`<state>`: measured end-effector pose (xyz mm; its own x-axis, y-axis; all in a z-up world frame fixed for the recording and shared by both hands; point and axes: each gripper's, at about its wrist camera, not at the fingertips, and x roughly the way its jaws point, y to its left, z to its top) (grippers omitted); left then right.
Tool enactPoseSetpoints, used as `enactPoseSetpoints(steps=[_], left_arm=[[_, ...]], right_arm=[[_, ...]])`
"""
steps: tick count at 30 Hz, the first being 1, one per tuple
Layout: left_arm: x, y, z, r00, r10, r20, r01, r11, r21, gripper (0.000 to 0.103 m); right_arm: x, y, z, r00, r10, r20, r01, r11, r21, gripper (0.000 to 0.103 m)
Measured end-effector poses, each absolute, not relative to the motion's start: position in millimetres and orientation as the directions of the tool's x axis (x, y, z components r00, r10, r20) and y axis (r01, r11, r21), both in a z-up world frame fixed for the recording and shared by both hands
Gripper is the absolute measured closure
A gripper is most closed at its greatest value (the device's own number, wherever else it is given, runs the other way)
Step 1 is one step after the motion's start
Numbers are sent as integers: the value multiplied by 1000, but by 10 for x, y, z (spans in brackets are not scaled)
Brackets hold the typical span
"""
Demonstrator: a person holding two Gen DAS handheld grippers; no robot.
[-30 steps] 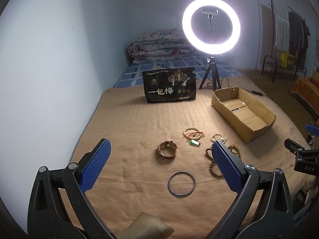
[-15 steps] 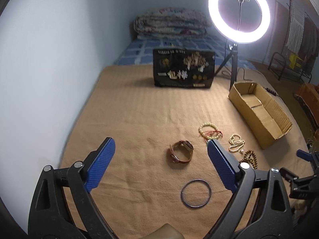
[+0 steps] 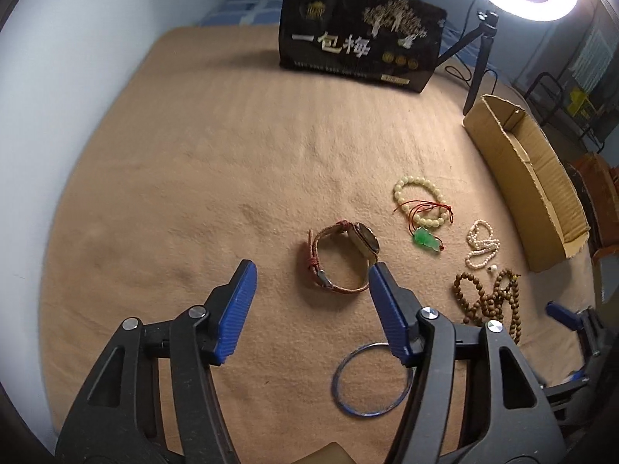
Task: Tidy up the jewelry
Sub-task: 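Grasp the brown-strap watch with the left tool while the right tool grasps the wooden beads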
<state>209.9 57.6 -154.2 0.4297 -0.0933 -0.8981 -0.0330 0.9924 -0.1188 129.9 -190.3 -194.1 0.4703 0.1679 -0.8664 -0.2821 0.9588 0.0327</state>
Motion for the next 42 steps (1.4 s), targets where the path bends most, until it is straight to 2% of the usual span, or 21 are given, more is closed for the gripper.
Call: enactPoseSetpoints(steps=[3,7,11,17,19,25,27,28,29,30,31,33,35,36,38,42], left_arm=[[2190,568,-1660,397,-96,-913,-45,991,-124,47],[2288,570,-1790,366,-104,-925,-58,989,-134,49],[2394,566,-1902,336,-106,-936,-76,987,-139,56],[2511,584,-2063,288,-130,-949,-102,981,-165,71],[2538,587,-2110,276,-133,-952,-107,980,-168,72],[2595,568,-2161,276,-115,-954,-106,983,-149,84],[2601,567,-2167,279,-111,-954,-102,984,-145,88],[2590,568,-2165,280,-109,-954,-100,985,-142,90],[2595,565,-2167,281,-107,-954,-99,985,-140,92],[2601,562,-2167,282,-106,-953,-98,985,-139,94],[2596,560,-2164,283,-103,-953,-98,986,-136,94],[2601,555,-2162,285,-99,-953,-98,986,-132,94],[2600,549,-2151,287,-99,-953,-99,986,-132,94],[2600,543,-2143,290,-100,-952,-100,986,-134,95],[2600,518,-2117,295,-106,-950,-92,986,-138,95],[2553,483,-2050,314,-104,-944,-74,988,-134,95]], right_arm=[[1377,-1850,-2035,442,165,-882,-281,959,38,5],[1438,-1760,-2095,422,162,-892,-294,955,34,5],[1506,-1694,-2149,412,157,-898,-305,952,27,5],[1617,-1681,-2256,396,134,-909,-294,956,13,5],[1651,-1677,-2304,383,131,-914,-295,955,13,5],[1718,-1633,-2360,379,96,-920,-303,953,-26,5],[1744,-1622,-2360,383,93,-919,-308,951,-32,12],[1748,-1612,-2341,389,95,-916,-314,949,-35,19],[1747,-1602,-2328,394,99,-914,-321,946,-36,33],[1749,-1587,-2320,386,122,-914,-342,940,-19,41],[1745,-1582,-2322,373,137,-918,-350,937,-2,44],[1738,-1586,-2314,373,146,-916,-356,935,4,58],[1734,-1575,-2295,365,162,-917,-376,926,14,75],[1739,-1565,-2282,362,164,-918,-386,923,12,77],[1747,-1566,-2265,358,168,-919,-391,920,16,90],[1741,-1604,-2211,352,191,-916,-391,919,42,93]])
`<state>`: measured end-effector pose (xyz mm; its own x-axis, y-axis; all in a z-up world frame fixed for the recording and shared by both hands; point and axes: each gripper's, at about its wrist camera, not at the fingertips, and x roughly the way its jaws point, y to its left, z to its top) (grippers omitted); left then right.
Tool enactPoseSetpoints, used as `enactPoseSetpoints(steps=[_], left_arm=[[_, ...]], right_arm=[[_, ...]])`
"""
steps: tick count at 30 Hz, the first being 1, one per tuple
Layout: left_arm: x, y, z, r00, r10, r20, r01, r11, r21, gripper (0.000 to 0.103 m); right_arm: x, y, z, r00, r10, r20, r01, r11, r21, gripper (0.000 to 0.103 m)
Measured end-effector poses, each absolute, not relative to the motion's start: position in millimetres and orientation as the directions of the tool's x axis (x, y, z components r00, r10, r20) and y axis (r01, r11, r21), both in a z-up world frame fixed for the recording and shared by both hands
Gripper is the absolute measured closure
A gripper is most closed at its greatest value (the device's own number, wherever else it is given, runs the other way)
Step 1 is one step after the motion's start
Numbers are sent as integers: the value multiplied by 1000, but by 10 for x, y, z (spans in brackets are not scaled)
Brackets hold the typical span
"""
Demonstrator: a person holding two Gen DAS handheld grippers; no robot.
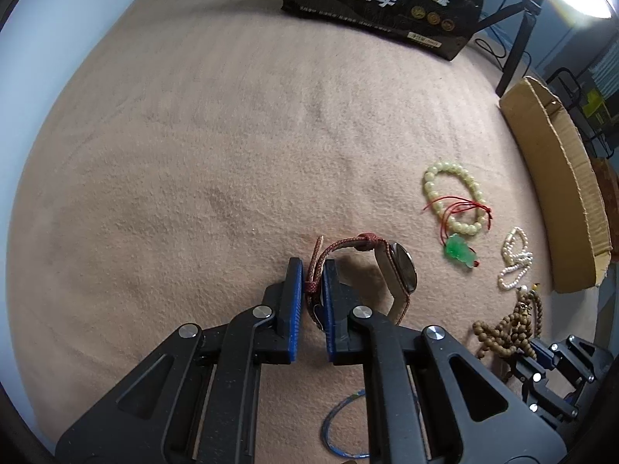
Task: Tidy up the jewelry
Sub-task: 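Carry the watch and wooden beads into the cardboard box and release both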
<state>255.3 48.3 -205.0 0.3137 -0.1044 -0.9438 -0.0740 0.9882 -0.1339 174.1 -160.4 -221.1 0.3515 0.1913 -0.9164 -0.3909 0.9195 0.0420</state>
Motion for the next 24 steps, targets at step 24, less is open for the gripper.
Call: enactPoseSetpoints(steps=[24], left_arm=[[2396,333,-1285,486,-152,-861,-29,982,-189,95]], right_arm=[[1606,-1726,-1168,528,336,-780,-403,907,118,99]])
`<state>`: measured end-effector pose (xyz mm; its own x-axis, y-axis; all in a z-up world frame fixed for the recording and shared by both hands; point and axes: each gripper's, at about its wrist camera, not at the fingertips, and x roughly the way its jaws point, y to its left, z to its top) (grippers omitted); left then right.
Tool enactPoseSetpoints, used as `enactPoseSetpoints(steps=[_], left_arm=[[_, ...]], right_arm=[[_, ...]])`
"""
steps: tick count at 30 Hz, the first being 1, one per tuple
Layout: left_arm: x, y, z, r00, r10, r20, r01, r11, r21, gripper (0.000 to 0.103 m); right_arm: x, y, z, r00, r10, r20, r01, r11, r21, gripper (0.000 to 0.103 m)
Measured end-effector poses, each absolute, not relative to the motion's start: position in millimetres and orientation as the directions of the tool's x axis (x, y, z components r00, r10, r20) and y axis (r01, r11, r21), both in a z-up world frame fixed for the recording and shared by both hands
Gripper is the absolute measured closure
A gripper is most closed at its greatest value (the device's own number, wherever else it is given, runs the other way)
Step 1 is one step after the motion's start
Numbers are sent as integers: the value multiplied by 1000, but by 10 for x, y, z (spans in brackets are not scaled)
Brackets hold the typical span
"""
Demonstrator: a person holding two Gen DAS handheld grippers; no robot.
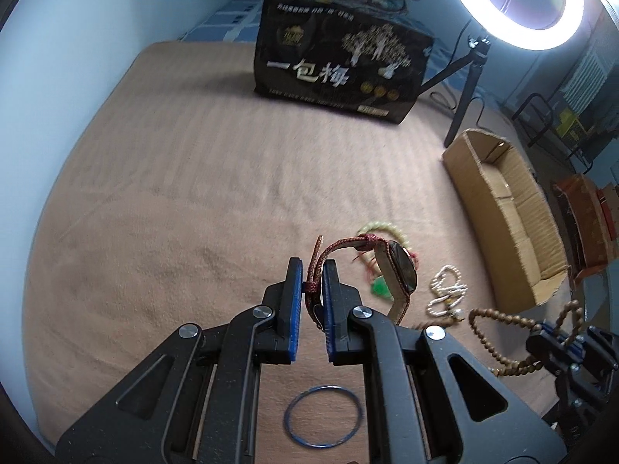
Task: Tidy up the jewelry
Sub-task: 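Carry the watch and wooden beads into the cardboard box and release both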
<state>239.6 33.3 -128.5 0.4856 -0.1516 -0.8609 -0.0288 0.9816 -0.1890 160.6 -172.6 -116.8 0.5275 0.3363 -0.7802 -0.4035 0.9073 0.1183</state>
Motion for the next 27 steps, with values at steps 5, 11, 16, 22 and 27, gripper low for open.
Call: enactPoseSetpoints(steps=[5,11,16,22,27], left_arm=[[2392,201,-1138,509,-175,-843,-5,978,-206,95],[2402,5,-1017,525,-203,-826,31,975,-220,95],[2422,-135,-921,539,-228,-811,49,970,-240,95],[2431,-271,-767,560,-263,-786,74,960,-269,95],[2435,-414,-658,571,-290,-768,99,953,-286,95]], right_arm=[[1618,-1799,-920,575,358,-736,-397,908,132,99],[1655,-1895,-588,634,368,-680,-382,914,139,99],[1713,-2064,-332,686,361,-631,-350,925,148,99],[1722,-2273,51,753,358,-553,-313,933,178,99],[1744,-2454,259,801,327,-501,-271,945,183,99]])
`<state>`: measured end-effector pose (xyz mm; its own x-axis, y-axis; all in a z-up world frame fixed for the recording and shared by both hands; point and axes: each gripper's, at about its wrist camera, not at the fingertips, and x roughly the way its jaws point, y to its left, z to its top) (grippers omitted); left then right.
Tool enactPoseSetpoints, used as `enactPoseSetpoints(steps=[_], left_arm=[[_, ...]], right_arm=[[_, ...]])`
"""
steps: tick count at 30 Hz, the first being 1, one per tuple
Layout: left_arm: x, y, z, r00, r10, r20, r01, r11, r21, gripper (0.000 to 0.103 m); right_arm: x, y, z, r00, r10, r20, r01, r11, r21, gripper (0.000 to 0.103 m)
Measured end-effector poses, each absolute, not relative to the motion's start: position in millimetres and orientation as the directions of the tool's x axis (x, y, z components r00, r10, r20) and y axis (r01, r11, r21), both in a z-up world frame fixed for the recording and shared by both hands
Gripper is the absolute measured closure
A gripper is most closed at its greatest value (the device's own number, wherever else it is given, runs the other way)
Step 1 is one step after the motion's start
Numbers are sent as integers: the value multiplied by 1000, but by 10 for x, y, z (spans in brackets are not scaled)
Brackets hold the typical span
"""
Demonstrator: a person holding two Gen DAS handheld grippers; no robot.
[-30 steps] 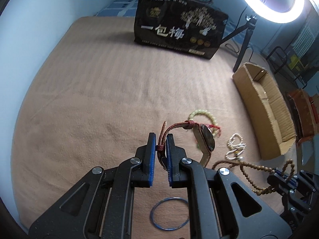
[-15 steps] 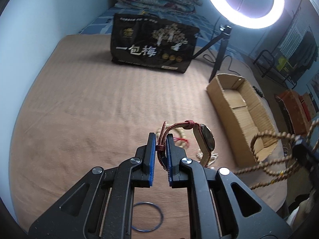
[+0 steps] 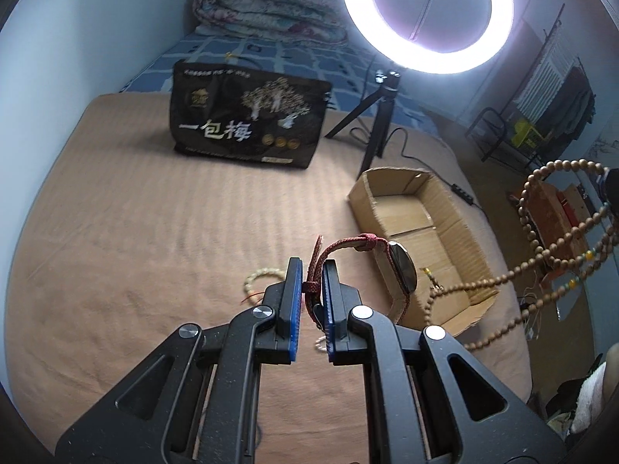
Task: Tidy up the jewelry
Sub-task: 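Carry the watch and wooden beads into the cardboard box and release both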
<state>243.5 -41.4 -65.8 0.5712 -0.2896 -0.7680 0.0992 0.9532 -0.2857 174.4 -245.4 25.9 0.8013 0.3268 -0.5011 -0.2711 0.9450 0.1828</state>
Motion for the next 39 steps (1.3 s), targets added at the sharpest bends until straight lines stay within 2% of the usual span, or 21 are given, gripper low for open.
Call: enactPoseSetpoints(steps=[12,26,39], left_arm=[[2670,-977,-675,551,-349,-758,136,934,-332,95],[3061,-1662,-1046,501,-366,-784,161,930,-331,95],[3239,-1874,-1381,456,-327,-828,147,945,-292,95]], right_arm=[[1929,-2960,146,832,194,-520,-142,980,138,99],[2225,-3543,-477,741,149,-655,-50,985,167,99],[2386,-3660,-1028,626,119,-770,-37,992,123,98]])
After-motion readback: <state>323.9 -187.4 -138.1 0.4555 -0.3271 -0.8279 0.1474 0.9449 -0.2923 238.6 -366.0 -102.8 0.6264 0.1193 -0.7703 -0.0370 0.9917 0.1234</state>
